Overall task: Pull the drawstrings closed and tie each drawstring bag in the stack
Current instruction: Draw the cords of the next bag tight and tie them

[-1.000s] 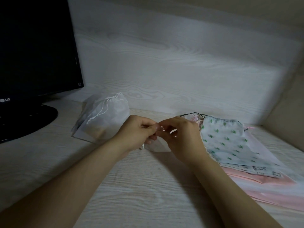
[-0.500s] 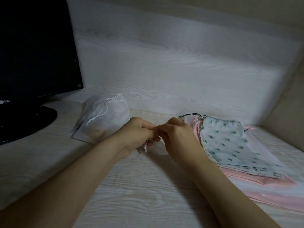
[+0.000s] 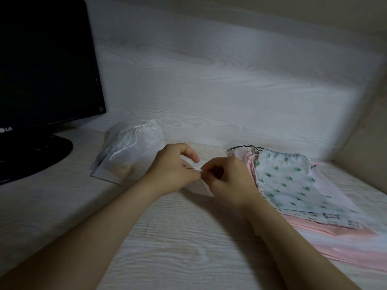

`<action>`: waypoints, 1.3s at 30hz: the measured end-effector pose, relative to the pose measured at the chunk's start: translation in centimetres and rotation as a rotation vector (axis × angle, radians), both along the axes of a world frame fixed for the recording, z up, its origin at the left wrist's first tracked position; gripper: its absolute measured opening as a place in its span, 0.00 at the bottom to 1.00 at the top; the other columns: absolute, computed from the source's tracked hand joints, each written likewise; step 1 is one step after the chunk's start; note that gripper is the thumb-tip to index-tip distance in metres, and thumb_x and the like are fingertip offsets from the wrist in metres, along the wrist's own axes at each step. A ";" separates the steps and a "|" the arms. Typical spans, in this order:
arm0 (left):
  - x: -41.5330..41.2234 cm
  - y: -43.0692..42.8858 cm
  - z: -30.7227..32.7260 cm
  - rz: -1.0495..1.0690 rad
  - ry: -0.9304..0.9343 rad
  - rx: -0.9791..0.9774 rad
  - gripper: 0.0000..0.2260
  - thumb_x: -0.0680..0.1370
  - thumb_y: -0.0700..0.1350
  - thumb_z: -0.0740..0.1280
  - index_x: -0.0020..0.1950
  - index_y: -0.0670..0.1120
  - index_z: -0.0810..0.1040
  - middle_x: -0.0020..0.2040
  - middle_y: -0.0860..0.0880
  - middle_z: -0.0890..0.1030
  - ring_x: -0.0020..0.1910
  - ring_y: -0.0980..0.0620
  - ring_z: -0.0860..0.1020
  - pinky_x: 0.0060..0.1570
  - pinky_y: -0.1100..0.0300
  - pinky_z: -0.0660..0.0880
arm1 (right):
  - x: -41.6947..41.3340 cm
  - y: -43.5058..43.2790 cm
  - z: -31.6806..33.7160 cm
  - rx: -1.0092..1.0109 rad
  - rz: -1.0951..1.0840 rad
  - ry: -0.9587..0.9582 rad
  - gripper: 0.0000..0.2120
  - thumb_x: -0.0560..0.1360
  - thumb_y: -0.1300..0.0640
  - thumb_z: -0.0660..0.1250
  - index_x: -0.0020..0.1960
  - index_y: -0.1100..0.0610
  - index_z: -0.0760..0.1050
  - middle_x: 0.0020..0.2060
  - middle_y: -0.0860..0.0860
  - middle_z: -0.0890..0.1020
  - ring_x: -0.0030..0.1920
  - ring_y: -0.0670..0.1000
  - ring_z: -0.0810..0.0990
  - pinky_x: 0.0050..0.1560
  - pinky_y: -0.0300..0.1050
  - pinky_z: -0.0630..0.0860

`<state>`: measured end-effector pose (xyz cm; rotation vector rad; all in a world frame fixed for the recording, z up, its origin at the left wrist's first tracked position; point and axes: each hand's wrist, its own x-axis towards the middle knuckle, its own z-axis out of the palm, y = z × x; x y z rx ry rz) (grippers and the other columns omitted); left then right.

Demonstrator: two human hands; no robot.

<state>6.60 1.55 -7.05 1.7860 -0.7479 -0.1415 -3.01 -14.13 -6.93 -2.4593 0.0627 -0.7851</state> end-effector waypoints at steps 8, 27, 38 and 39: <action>-0.8 -0.5 0.0 0.006 -0.306 -0.103 0.08 0.73 0.35 0.78 0.42 0.48 0.86 0.39 0.53 0.87 0.42 0.56 0.87 0.48 0.52 0.85 | -0.1 -0.7 0.2 0.001 -0.099 -0.095 0.02 0.73 0.58 0.75 0.41 0.53 0.86 0.22 0.40 0.76 0.28 0.42 0.76 0.32 0.30 0.67; -0.1 -0.7 -0.7 0.041 -0.492 -0.041 0.07 0.71 0.38 0.79 0.44 0.49 0.90 0.44 0.59 0.88 0.45 0.65 0.85 0.53 0.63 0.82 | 0.3 -0.4 0.1 0.787 0.098 0.092 0.07 0.76 0.68 0.69 0.40 0.64 0.83 0.29 0.58 0.74 0.29 0.51 0.70 0.29 0.41 0.68; 0.1 -1.0 -1.0 0.003 -0.618 -0.029 0.07 0.73 0.41 0.78 0.42 0.51 0.83 0.47 0.56 0.80 0.48 0.57 0.81 0.49 0.61 0.79 | 0.3 -0.5 0.0 0.716 0.113 0.044 0.09 0.78 0.67 0.70 0.40 0.61 0.83 0.28 0.55 0.75 0.29 0.50 0.70 0.30 0.40 0.69; 0.0 -1.0 -1.0 0.001 -0.597 0.001 0.06 0.74 0.43 0.76 0.42 0.52 0.81 0.49 0.57 0.78 0.50 0.57 0.79 0.50 0.66 0.75 | 0.3 -0.5 -0.1 0.706 0.116 0.040 0.09 0.78 0.67 0.70 0.40 0.61 0.83 0.28 0.55 0.75 0.30 0.51 0.70 0.31 0.41 0.69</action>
